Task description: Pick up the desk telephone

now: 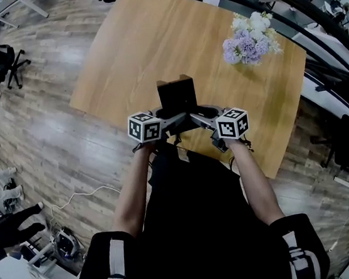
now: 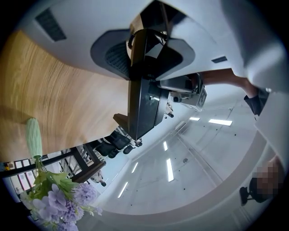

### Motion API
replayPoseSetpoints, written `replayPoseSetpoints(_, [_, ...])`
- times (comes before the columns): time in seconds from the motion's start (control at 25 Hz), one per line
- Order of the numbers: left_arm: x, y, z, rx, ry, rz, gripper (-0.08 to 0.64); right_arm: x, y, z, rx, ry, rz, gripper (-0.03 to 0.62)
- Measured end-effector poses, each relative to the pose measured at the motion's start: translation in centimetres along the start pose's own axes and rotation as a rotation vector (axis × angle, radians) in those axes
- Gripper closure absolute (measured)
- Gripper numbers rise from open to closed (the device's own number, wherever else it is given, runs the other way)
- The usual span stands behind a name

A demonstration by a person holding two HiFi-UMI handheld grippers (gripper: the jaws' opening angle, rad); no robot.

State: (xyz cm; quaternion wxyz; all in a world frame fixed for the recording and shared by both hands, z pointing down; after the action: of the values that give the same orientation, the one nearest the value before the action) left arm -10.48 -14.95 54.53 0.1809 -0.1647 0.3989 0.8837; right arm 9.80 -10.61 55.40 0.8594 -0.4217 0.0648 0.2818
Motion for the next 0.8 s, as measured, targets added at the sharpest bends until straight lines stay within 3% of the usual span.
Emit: replayPoseSetpoints(0.8, [0.49, -0.55, 0.0, -0.012, 0.007, -0.008, 0.321, 0.15, 0.55, 0.29, -0.009, -0.016, -0.008, 0.414])
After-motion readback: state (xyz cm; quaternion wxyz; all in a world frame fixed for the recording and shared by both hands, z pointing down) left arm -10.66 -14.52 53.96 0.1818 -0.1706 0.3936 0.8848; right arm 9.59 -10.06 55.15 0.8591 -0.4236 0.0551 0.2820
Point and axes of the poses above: the fingertips, and each gripper's own axes: x backward along the fingers, y to its left, z out of its underside, the point moved 10 cm from there along x, backward along the fingers, and after that the axes turned 2 degrees about -z, right-handed, at the moved point
